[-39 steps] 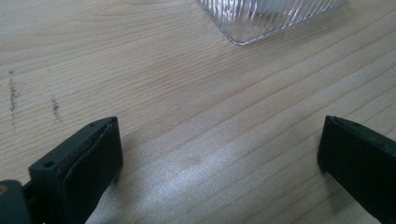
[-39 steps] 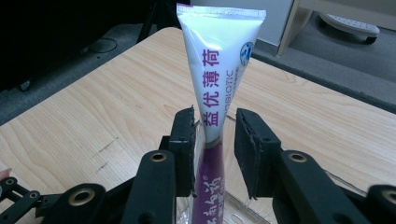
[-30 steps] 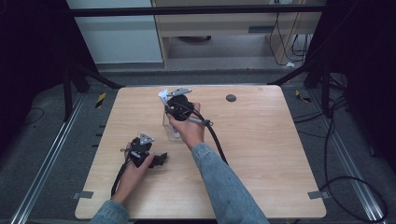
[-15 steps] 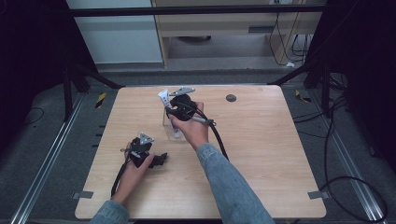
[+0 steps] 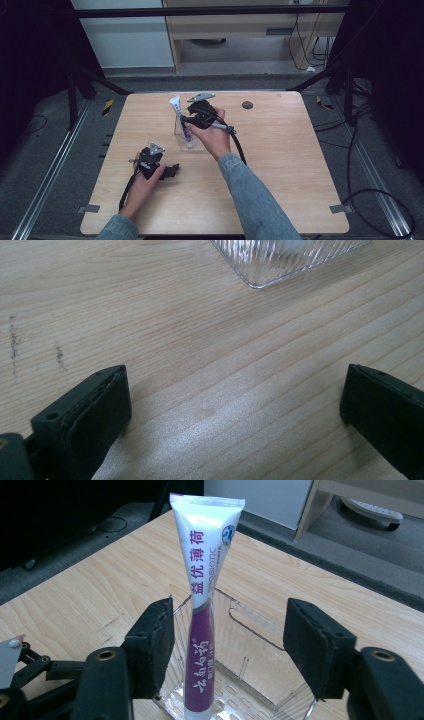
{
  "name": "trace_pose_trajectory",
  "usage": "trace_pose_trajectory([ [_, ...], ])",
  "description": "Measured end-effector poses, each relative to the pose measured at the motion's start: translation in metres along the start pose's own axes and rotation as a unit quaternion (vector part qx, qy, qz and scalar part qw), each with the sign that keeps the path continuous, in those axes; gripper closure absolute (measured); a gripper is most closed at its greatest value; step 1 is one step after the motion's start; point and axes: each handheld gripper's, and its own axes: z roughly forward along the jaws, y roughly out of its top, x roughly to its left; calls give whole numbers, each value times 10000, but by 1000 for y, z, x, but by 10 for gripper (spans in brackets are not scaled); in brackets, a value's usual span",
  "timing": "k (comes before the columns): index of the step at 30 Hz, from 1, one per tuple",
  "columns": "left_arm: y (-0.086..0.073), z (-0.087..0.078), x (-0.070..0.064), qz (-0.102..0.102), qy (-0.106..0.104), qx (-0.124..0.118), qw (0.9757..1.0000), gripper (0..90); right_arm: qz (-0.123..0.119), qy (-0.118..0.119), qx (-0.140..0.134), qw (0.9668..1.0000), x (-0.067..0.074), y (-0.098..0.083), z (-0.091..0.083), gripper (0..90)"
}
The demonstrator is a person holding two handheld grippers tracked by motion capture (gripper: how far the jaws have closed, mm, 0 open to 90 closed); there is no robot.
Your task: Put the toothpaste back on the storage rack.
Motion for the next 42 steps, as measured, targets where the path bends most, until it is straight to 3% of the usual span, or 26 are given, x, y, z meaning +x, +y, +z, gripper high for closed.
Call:
trace_pose_trajectory([
  [13, 0, 0, 0, -4, -1, 0, 10000, 0, -63, 154, 170, 9997, -14, -3, -14, 199],
  [19, 0, 0, 0, 0, 0, 2, 10000, 0, 82, 146, -11, 9999, -27, -8, -30, 110],
  [22, 0, 0, 0, -1, 0, 1, 10000, 0, 113, -47, 7, 9999, -34, -12, -36, 110],
  [28, 0, 0, 0, -14, -1, 1, 10000, 0, 114, -73, 54, 9999, -46, -20, -47, 97],
  [36, 0, 0, 0, -14, -2, 1, 10000, 0, 76, -286, 102, 9995, -64, -35, -66, 138],
  [42, 0, 0, 0, 0, -3, 13, 10000, 0, -126, -472, 184, 9986, -76, -48, -77, 143],
])
